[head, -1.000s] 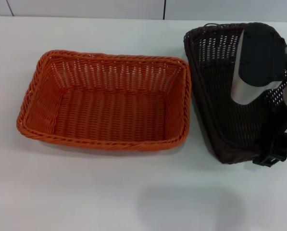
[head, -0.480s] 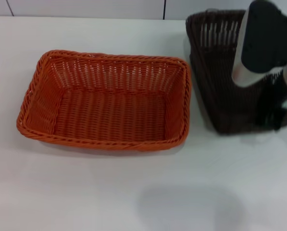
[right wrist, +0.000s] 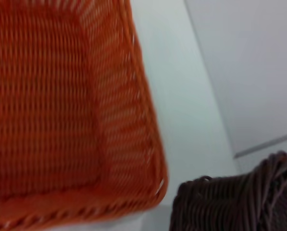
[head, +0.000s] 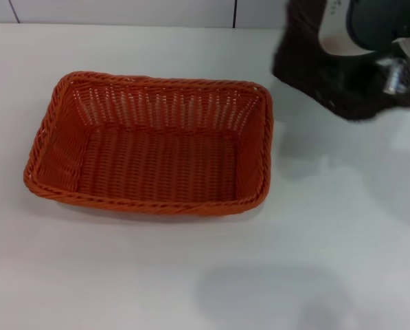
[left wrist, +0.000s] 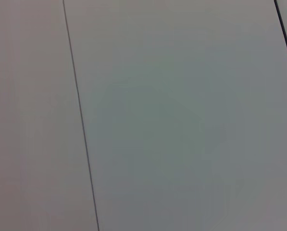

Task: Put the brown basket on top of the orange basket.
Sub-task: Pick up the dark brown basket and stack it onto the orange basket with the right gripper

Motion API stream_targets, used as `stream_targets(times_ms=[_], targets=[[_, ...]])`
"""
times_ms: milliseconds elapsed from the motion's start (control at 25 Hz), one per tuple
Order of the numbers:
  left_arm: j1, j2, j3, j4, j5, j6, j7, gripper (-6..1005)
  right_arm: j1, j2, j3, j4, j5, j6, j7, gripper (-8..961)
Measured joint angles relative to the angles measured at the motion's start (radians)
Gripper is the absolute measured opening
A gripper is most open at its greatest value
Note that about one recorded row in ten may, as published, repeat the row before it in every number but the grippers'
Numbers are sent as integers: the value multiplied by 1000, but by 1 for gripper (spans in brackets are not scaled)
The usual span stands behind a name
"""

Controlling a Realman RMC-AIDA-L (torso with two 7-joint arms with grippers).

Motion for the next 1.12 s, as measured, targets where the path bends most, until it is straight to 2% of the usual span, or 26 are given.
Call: stream_targets(times_ms=[240,280,320,360,440,560,800,960,1120], targets=[[0,0,0,3,0,1,0,802,23,-3,-70,-82,12,19,-109,165],[0,0,-8,3,0,1,-1,802,18,-2,-119,-102,30,24,-216,165],[0,0,-8,3,0,1,-1,802,18,-2,-119,-102,30,24,-216,164],[0,0,-16,3,-1,1,-2,802,5,-2,-171,-116,54,25,-350,163],[0,0,-24,3,0,1,-2,802,-4,-1,-201,-123,62,23,-426,162],[0,-1,-47,7,0,-2,-10,802,-58,-1,-287,-156,69,26,-639,161],[-2,-2,-64,3,0,-6,-34,802,-92,-1,-359,-186,60,16,-711,157],[-4,-2,-78,8,0,-6,-35,802,-128,-1,-406,-175,-19,13,-742,155],[-3,-4,-84,11,0,-7,-36,802,-150,-1,-398,-157,-49,22,-746,153]])
